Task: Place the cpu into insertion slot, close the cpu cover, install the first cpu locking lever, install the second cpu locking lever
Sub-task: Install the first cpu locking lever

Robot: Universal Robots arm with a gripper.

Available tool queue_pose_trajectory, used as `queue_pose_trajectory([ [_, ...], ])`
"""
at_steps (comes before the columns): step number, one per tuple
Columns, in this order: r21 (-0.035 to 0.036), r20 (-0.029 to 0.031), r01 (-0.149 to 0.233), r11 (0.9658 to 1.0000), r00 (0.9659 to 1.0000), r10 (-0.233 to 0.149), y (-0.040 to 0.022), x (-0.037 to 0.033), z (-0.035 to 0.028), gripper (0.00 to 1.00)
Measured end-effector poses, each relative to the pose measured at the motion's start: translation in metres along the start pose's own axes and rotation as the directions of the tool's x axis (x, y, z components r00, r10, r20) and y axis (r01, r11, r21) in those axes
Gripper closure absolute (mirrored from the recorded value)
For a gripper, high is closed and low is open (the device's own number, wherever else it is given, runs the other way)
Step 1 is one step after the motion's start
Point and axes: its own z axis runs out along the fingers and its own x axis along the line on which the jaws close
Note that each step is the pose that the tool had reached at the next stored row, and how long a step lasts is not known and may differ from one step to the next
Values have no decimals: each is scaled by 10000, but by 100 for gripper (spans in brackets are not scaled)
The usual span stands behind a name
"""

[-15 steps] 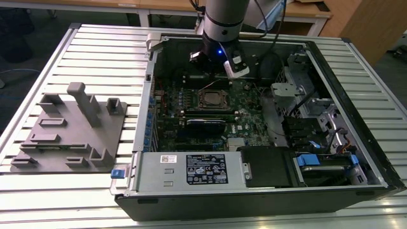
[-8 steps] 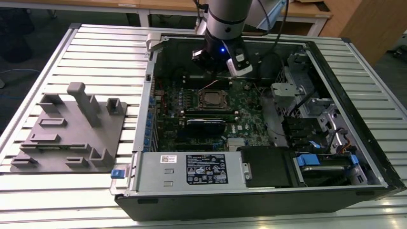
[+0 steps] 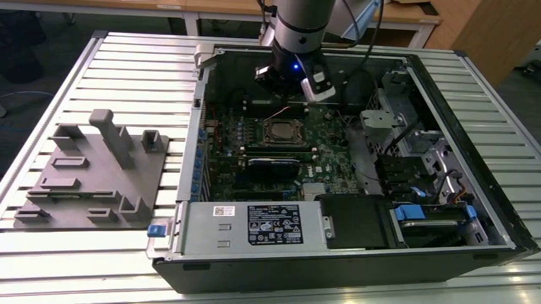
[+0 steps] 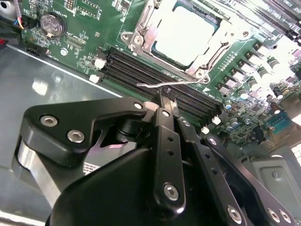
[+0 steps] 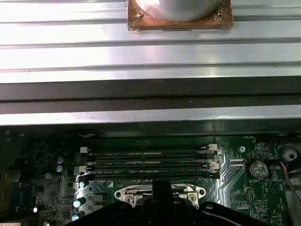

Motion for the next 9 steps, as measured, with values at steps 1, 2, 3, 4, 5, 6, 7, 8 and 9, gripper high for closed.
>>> queue_pose_trajectory([
  [1, -6, 1, 0, 10000, 10000, 0, -1, 0, 3, 89],
  [2, -11, 1, 0, 10000, 10000, 0, -1, 0, 5, 89],
  [3, -11, 1, 0, 10000, 10000, 0, -1, 0, 6, 89],
  [4, -12, 1, 0, 10000, 10000, 0, -1, 0, 6, 89],
  [5, -16, 3, 1, 10000, 10000, -1, -2, 0, 10, 89],
  [6, -16, 3, 1, 10000, 10000, -1, -3, 0, 16, 89],
  [7, -13, 2, 0, 10000, 10000, 0, -4, 0, 17, 89],
  [8, -12, 2, 1, 10000, 10000, -1, -4, 0, 16, 89],
  [9, -11, 1, 0, 10000, 10000, 0, -4, 0, 16, 89],
])
